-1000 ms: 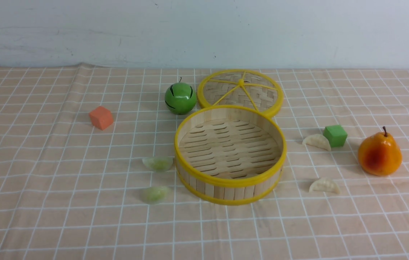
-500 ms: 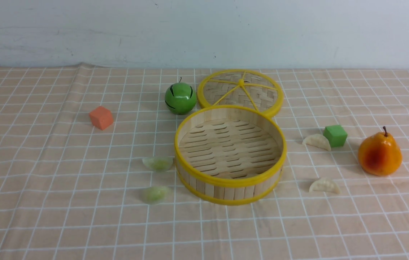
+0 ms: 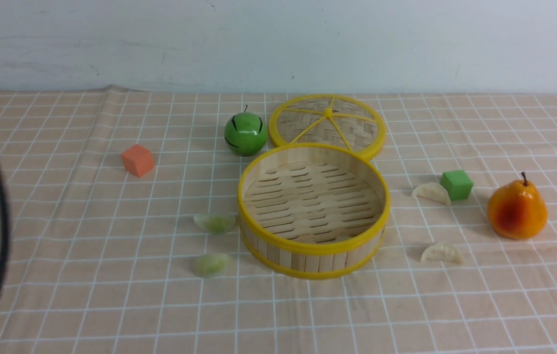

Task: Put the dumplings into the steamer on the table with the brown tablecloth.
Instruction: 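Reach for and grasp a dumpling on the table with the left gripper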

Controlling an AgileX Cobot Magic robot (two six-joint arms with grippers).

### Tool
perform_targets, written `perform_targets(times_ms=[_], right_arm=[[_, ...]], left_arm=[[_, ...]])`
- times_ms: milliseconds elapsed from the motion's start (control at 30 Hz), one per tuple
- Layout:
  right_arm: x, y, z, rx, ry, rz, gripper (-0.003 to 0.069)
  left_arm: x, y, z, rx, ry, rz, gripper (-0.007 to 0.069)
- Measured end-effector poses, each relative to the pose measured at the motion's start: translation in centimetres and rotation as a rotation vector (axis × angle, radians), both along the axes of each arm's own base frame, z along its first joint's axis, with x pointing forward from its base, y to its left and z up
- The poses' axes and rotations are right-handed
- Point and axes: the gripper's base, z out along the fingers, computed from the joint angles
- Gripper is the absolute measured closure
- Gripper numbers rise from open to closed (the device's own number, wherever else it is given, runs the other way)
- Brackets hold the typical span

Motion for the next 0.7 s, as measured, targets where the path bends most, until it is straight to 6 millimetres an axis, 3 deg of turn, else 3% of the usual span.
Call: perform_targets(times_ms=[33, 67, 133, 233, 300, 400, 533, 633, 700], right_arm=[[0.2, 0.0, -0.1, 0.003, 0.008, 0.0, 0.0674], [0.8, 0.0, -1.9, 0.05, 0.193, -0.016, 0.0673], [1.4, 0.5, -3.6, 0.122, 0.37, -0.005, 0.0673], [2.2, 1.7, -5.3, 0.169, 0.552, 0.066, 0.0673], [2.5, 2.1, -5.7, 0.165, 0.589, 0.1, 0.0673], [3.8, 3.8, -6.5, 0.158, 0.626, 0.222, 0.0672], [4.4, 5.1, -6.8, 0.154, 0.625, 0.308, 0.0669], [4.3, 5.8, -6.8, 0.135, 0.626, 0.36, 0.0669], [4.2, 6.0, -6.7, 0.128, 0.623, 0.378, 0.0669]], left_arm=[[0.4, 0.0, -0.7, -0.003, 0.056, 0.007, 0.0638], [1.6, 0.1, -2.7, -0.009, 0.262, 0.03, 0.0638], [3.0, -0.7, -4.7, 0.026, 0.494, -0.01, 0.0638], [4.6, -3.2, -5.7, 0.104, 0.678, -0.186, 0.0638], [5.3, -4.3, -5.4, 0.122, 0.696, -0.271, 0.0638], [7.4, -8.4, -4.3, 0.155, 0.695, -0.523, 0.0638], [9.8, -12.0, -3.6, 0.247, 0.633, -0.706, 0.0622], [11.8, -14.2, -4.1, 0.361, 0.609, -0.804, 0.0534], [13.1, -15.4, -5.5, 0.494, 0.621, -0.884, 0.0425]])
